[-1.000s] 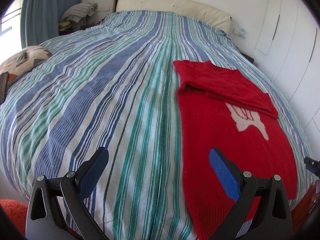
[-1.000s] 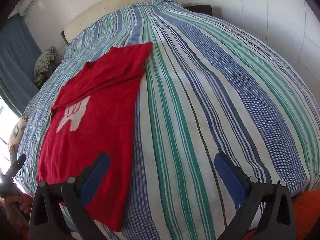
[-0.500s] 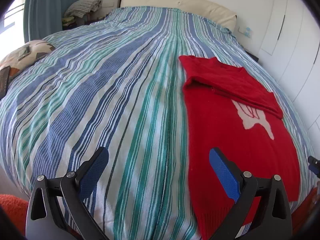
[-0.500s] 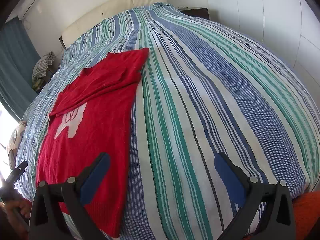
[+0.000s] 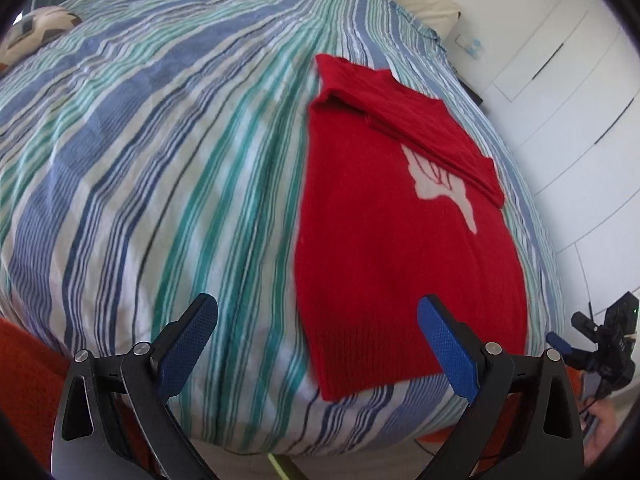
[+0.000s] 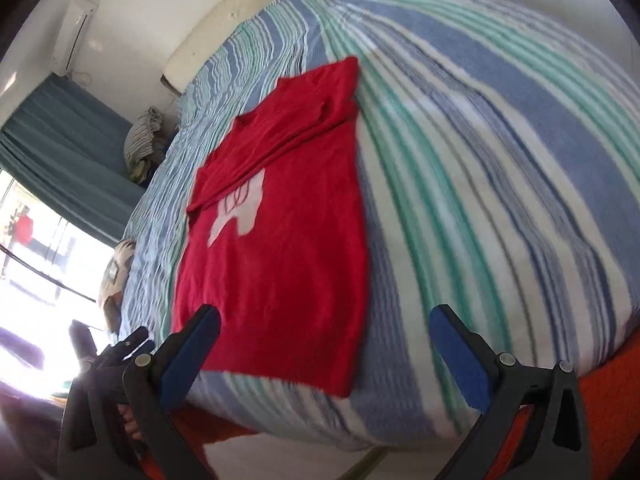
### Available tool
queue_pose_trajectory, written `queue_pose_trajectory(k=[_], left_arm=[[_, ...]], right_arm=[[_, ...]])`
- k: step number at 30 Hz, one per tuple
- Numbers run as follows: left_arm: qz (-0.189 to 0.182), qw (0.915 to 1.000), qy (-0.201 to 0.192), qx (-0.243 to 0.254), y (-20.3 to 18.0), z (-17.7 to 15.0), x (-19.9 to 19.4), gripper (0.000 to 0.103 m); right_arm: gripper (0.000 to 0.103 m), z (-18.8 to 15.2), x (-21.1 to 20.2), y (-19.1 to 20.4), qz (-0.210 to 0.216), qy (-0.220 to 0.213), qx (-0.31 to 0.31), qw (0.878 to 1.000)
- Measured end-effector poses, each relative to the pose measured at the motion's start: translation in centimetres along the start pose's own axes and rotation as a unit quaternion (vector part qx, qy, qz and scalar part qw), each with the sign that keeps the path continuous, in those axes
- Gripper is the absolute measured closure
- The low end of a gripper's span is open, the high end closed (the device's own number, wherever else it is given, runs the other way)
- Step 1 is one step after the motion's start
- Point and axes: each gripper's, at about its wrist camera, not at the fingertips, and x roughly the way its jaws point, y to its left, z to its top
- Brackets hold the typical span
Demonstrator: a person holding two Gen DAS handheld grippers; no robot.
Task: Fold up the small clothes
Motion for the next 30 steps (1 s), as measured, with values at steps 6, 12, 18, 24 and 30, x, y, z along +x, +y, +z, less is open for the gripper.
queue_pose_trajectory(k=[6,12,18,24,30], left_arm=[[-0.014,0.9979,0.059,0.024,-1.5,-1.3,1.7,0.038],[-0.007,0.9933,0.111,0.029,-1.8,-2.0,4.1,0.038],[-0.035,0.9927,0.115,-0.014,-0.9,-1.8,4.1,0.097],[-0.057,0.9924,0.093,-0.057,-0.2,-1.2,2.5,0.1],[-0.101,0.9922,-0.002,-0.073,-1.1,3.5,-1.7,0.1]], right_arm=[[0.007,-1.6,2.7,-1.8,0.046,0.065,0.067,0.995],[0.022,-1.6,5.5,-1.3,0.06,0.11,0.061,0.99],[0.085,-1.7,6.4,-0.8,0.037,0.114,0.051,0.991],[0.095,-1.4,3.9,-1.1,0.057,0.066,0.072,0.994],[0.095,2.4,0.7,1.6,0.086,-0.016,0.04,0.995]])
